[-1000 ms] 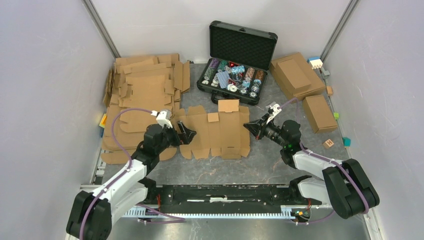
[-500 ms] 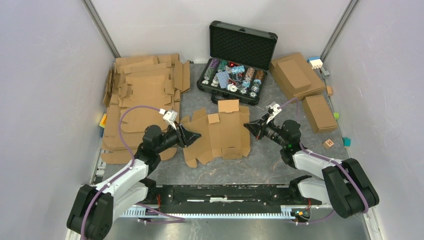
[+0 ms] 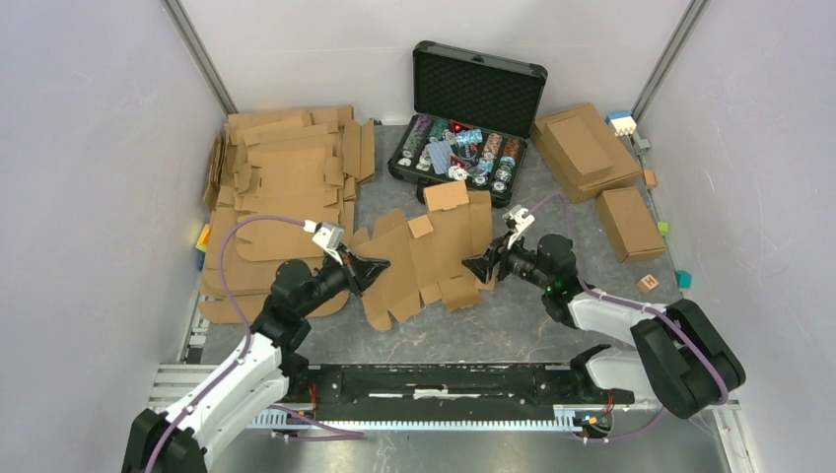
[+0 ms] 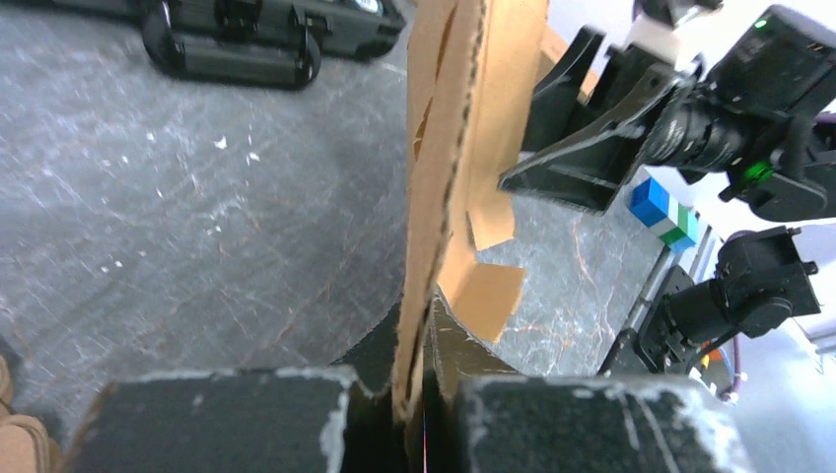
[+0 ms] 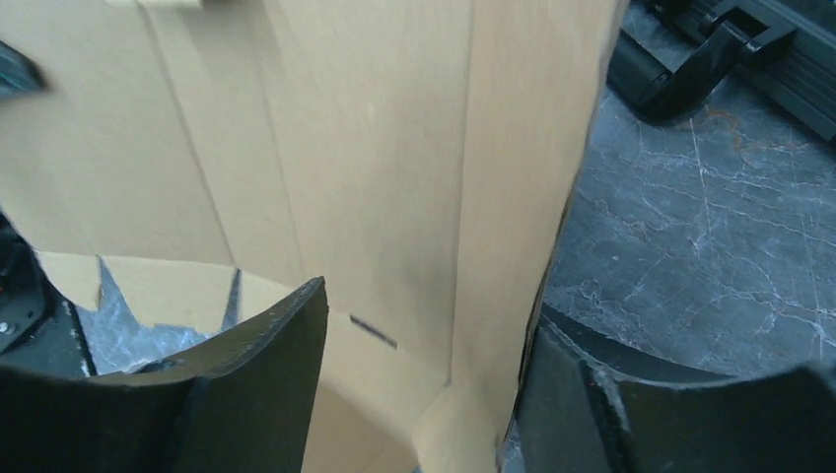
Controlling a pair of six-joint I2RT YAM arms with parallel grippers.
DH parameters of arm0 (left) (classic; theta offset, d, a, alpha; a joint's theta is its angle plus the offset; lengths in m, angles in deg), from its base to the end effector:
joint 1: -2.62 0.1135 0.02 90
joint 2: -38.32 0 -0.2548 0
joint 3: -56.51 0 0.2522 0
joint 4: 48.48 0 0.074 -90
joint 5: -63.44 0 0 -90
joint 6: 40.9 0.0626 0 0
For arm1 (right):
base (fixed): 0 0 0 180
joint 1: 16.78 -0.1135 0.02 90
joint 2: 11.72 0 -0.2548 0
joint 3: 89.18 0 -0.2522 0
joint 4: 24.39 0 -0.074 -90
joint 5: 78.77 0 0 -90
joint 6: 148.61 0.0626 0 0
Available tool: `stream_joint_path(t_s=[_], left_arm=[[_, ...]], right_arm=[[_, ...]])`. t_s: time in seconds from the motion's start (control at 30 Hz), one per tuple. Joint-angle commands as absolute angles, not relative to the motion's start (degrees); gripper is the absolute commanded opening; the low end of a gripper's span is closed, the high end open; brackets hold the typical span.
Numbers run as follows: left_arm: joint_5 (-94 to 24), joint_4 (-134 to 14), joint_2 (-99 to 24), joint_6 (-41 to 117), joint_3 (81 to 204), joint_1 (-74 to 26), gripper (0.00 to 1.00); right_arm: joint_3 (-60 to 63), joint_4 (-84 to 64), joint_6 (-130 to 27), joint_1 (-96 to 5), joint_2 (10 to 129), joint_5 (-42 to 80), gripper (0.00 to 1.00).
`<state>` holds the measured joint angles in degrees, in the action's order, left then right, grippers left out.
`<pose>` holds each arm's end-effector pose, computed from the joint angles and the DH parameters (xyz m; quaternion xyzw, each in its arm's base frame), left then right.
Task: Fold the paper box
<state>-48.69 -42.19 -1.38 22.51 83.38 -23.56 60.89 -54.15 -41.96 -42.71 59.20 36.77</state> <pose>0.1700 -0.1098 0.2052 0.1251 0.7329 -0.4186 0.5215 0.2176 0.1358 0.1635 -0.2008 0.7400 0.3839 0.5146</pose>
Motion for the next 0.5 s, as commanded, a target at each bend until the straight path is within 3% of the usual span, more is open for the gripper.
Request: stream_joint_path(t_s=[0.0, 0.1, 0.3, 0.33, 0.47], left_arm=[[-43.8, -42.0, 3.5, 26.2, 82.5, -24.3, 0.02], [-44.3, -42.0, 3.4, 26.5, 82.7, -24.6, 0.02], [-44.2, -41.8, 1.5, 26.9, 83.3, -26.0, 0.02], [-44.2, -41.9, 1.3, 26.9, 83.4, -26.3, 0.02], [-43.5, -41.6, 0.5, 26.8, 83.4, -27.4, 0.02]], right_arm=[[57.2, -49.7, -44.5, -43.7, 61.9, 34.7, 0.73], [56.2, -47.4, -45.5, -44.9, 63.3, 34.1, 0.82], [55.7, -43.7, -48.9, -48.0, 63.5, 29.1, 0.87], [55.5, -43.4, -49.3, -48.4, 63.6, 28.0, 0.86], [55.1, -43.3, -50.0, -49.7, 64.6, 25.7, 0.67]])
